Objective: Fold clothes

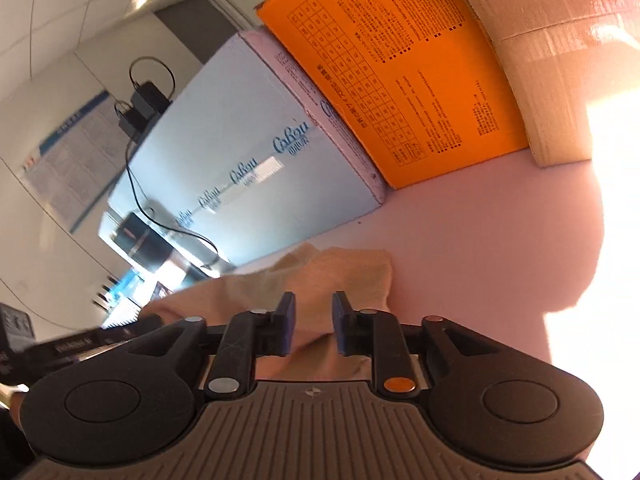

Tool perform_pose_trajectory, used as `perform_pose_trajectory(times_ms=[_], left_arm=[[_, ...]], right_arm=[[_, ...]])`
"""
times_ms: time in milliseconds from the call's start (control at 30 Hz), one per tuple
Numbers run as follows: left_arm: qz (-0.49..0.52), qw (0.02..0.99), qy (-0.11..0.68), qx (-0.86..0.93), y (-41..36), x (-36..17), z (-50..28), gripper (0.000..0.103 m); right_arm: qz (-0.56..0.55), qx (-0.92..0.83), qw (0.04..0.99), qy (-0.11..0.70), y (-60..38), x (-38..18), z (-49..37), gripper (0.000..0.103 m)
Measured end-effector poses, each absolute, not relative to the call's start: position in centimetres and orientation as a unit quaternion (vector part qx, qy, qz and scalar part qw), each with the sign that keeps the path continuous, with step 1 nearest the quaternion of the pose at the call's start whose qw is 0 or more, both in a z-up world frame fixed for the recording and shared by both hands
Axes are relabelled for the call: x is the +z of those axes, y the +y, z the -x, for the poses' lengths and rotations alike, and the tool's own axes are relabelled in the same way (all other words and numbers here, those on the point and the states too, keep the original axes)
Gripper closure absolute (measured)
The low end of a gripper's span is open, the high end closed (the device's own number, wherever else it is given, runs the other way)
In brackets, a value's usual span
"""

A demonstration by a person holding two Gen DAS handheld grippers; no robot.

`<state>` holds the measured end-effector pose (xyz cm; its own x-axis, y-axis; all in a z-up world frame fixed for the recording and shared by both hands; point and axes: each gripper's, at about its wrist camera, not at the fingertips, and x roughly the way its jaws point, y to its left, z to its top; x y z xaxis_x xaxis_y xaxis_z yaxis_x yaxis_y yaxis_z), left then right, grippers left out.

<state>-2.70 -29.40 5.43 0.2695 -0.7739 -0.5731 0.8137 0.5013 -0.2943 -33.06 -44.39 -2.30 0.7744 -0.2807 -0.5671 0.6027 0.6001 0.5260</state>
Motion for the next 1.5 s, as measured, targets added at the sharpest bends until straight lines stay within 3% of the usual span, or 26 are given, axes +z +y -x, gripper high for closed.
perform_pose_trajectory(times_ms=[33, 233, 433, 500, 533, 567, 700, 900, 1133, 1267, 1367, 1500], left_arm=[[-0.034, 0.800, 0.342, -0.491, -29.2, 5.3, 2.7, 0.098], [-0.045, 0.813, 0.377, -0.441, -27.6, 3.3, 1.7, 0.098], [-0.050, 0.806, 0.396, -0.437, -26.6, 1.9, 1.9, 0.098], [-0.047, 0.805, 0.402, -0.434, -26.6, 1.5, 2.0, 0.098], [-0.047, 0.804, 0.402, -0.435, -26.6, 1.5, 2.1, 0.098], [-0.048, 0.804, 0.399, -0.438, -26.7, 1.6, 2.2, 0.098], [-0.046, 0.808, 0.381, -0.447, -26.9, 2.5, 2.6, 0.098], [-0.041, 0.816, 0.345, -0.462, -26.9, 5.0, 3.1, 0.098], [-0.039, 0.822, 0.272, -0.500, -26.8, 9.7, 4.7, 0.098], [-0.041, 0.817, 0.259, -0.513, -26.5, 11.4, 5.6, 0.098], [-0.120, 0.823, 0.219, -0.511, -27.4, 11.7, 7.4, 0.098], [-0.099, 0.794, 0.227, -0.556, -26.7, 12.7, 8.5, 0.098]], right_arm=[[-0.329, -0.271, 0.869, 0.251, -43.8, -2.7, 32.4, 0.051], [-0.194, -0.294, 0.859, 0.372, -42.4, -6.5, 28.6, 0.051], [-0.198, -0.283, 0.866, 0.362, -43.0, -8.5, 27.4, 0.048], [-0.236, -0.291, 0.863, 0.340, -43.9, -8.5, 27.5, 0.072], [-0.277, -0.291, 0.857, 0.323, -44.4, -8.4, 27.9, 0.096], [-0.329, -0.284, 0.849, 0.300, -45.0, -8.5, 28.6, 0.099], [-0.461, -0.256, 0.831, 0.176, -46.4, -7.8, 31.3, 0.099], [-0.515, -0.220, 0.828, 0.027, -47.1, -3.4, 34.1, 0.099], [-0.499, -0.171, 0.843, -0.107, -47.1, 3.9, 36.4, 0.099], [-0.478, -0.169, 0.851, -0.138, -46.7, 6.6, 37.9, 0.099], [-0.448, -0.173, 0.862, -0.163, -46.2, 8.6, 39.2, 0.099], [-0.426, -0.168, 0.867, -0.198, -45.4, 11.1, 41.0, 0.099]])
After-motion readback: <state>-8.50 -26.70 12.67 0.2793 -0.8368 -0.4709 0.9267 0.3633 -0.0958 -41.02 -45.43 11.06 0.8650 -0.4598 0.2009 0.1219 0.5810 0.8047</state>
